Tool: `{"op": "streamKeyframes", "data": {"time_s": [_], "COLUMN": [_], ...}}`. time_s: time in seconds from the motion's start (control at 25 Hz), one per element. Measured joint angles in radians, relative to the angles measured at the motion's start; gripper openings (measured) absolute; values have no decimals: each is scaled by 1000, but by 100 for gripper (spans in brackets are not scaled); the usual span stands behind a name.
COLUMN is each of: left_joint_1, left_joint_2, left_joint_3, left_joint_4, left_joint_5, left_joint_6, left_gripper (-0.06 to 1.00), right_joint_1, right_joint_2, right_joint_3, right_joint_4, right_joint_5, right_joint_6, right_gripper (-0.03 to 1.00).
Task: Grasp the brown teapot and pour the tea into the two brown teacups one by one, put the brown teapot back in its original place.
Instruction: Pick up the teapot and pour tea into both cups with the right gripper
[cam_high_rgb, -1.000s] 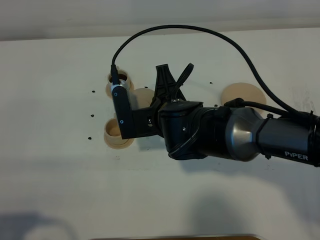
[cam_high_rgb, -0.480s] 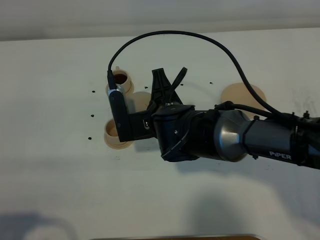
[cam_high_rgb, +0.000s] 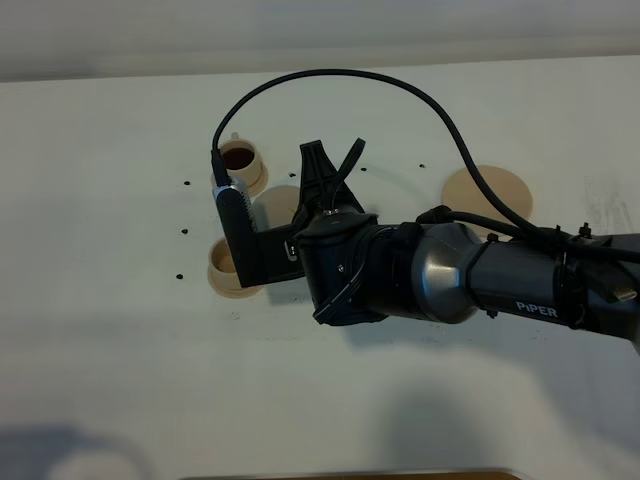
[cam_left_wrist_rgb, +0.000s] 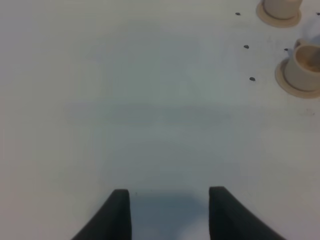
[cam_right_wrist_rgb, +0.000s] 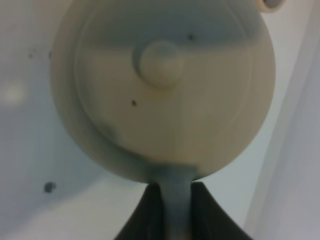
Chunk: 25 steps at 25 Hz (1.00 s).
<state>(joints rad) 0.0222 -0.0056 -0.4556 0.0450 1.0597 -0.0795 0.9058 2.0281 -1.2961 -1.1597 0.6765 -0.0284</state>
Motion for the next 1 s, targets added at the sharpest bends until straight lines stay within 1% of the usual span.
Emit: {"op": "streamKeyframes", "data": {"time_s": [0.24,0.84,1.0], "left_joint_1": [0,0,0], "left_joint_2": [0,0,0], "left_joint_3": [0,0,0], "left_joint_4": [0,0,0], "left_joint_5": [0,0,0], "left_joint_6": [0,0,0], "left_gripper": [43,43,43], "right_joint_1": [0,0,0], "right_joint_2": [0,0,0], "right_joint_3": [0,0,0], "right_joint_4": [-36,-50,-52], "right_joint_5": [24,26,26], "right_joint_6": [-1,0,-17], "right_gripper": [9,9,9]}}
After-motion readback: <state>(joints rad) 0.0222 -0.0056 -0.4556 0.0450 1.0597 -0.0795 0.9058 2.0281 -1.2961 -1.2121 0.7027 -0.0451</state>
